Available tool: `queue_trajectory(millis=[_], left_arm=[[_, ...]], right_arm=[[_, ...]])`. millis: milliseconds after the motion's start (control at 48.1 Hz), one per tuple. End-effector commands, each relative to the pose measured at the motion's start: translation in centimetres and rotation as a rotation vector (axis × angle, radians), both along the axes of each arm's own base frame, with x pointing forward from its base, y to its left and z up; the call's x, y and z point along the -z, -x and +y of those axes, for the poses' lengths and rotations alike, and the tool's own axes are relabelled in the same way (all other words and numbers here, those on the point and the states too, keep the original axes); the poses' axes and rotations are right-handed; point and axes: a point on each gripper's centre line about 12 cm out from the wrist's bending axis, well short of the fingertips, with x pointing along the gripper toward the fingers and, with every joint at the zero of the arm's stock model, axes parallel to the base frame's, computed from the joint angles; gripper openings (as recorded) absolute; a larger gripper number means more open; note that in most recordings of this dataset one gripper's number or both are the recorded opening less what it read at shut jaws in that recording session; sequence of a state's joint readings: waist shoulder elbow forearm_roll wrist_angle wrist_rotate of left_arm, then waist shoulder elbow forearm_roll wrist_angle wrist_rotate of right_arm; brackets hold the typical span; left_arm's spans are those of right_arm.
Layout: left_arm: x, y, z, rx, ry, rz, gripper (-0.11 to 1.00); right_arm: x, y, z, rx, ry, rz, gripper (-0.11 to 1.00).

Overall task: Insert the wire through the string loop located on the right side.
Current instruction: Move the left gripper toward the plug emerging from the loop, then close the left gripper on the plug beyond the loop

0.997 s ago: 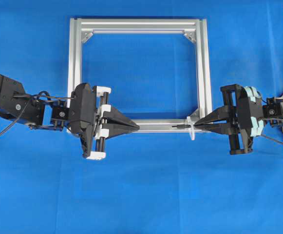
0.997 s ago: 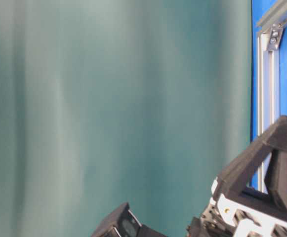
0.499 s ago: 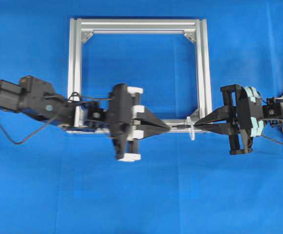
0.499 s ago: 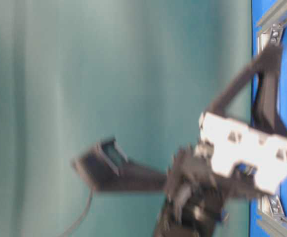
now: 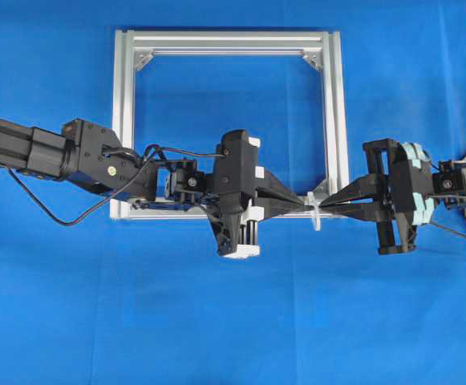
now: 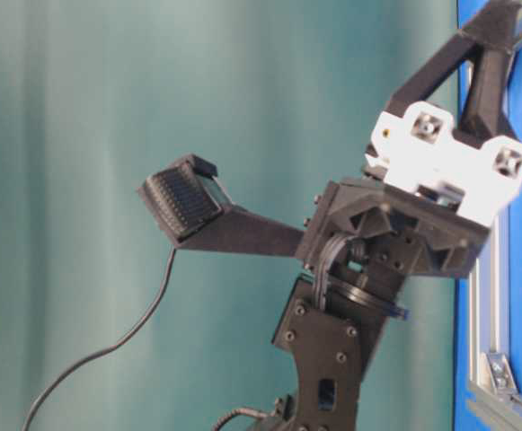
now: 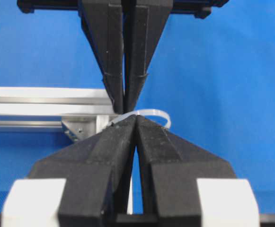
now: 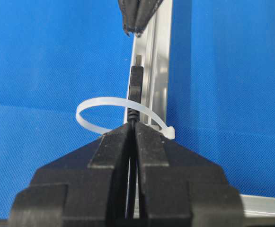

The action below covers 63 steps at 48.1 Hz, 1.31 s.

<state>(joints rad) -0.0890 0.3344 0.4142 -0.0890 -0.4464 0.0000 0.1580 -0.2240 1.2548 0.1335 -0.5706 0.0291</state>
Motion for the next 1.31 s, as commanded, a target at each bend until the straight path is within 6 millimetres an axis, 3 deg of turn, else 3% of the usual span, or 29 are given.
queue_trajectory(millis=[0,83,291,395,644,997,1288], left_arm=[[-1.7,-0.4,0.0,-0.001,0.002,-0.043,0.01],[-1.7,-0.5,0.0,-0.002,0.007,-0.043,0.12],[-1.9,-0.6,0.0,-0.003,0.010,-0.047,0.73],[-1.8,-0.6,0.0,-0.004,0.011,-0.044,0.91],[-1.2,-0.6,0.0,-0.003,0.009,-0.032,0.92],[3.0,-1.8,0.0,-0.006,0.005,0.036,0.92],[2.9,-2.0,0.0,-0.005,0.005,0.026,0.92]], right_arm=[[-0.8,-0.6,0.1,-0.002,-0.001,-0.035,-0.04],[-0.7,-0.6,0.1,-0.002,-0.001,-0.034,-0.04],[-0.8,-0.7,0.1,-0.002,-0.001,-0.035,-0.04],[-0.8,-0.7,0.1,-0.003,-0.001,-0.035,-0.04],[-0.8,-0.7,0.1,-0.002,-0.001,-0.035,-0.04],[-0.8,-0.6,0.1,-0.002,-0.001,-0.035,-0.04],[-0.7,-0.7,0.1,-0.002,-0.001,-0.034,-0.04]])
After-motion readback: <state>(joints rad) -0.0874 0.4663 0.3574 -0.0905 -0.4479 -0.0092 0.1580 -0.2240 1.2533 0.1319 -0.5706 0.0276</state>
